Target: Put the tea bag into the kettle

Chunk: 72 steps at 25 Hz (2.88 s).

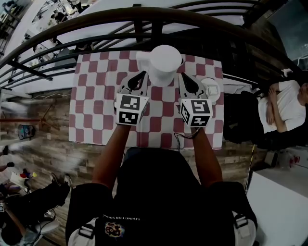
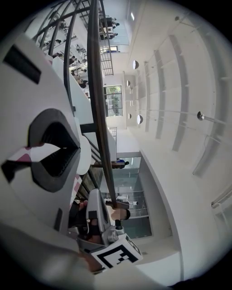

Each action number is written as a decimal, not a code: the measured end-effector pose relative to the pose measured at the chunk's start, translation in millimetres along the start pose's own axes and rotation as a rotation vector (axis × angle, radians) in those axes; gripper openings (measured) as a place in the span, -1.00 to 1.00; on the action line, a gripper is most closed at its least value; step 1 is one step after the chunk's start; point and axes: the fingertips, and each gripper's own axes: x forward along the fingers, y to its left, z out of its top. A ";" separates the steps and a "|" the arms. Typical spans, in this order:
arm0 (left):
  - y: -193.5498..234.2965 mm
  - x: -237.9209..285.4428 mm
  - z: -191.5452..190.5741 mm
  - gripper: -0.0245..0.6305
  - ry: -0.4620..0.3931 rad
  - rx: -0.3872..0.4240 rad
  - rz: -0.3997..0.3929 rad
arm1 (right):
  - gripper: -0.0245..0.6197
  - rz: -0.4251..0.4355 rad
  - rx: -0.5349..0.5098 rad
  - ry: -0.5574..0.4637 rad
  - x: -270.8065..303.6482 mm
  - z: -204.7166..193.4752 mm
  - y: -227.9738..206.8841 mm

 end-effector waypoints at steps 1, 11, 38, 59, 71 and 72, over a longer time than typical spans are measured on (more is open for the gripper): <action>-2.2 -3.0 2.1 -0.92 -0.006 0.000 -0.001 | -0.88 0.001 0.001 -0.003 -4.3 0.9 1.1; -23.5 -29.4 15.8 -0.92 -0.047 0.006 -0.030 | -0.88 0.000 -0.010 -0.059 -42.1 24.0 16.6; -74.7 -210.9 79.3 -0.92 -0.297 0.073 -0.055 | -0.88 -0.038 -0.124 -0.292 -199.1 103.3 113.6; -111.7 -324.3 51.0 -0.92 -0.281 0.083 -0.061 | -0.88 -0.038 -0.093 -0.290 -300.6 93.2 184.1; -125.9 -361.8 36.8 -0.92 -0.285 0.081 -0.063 | -0.88 -0.034 -0.090 -0.307 -334.8 86.3 209.5; -127.2 -363.8 36.7 -0.92 -0.286 0.082 -0.065 | -0.88 -0.034 -0.091 -0.308 -336.7 86.7 210.6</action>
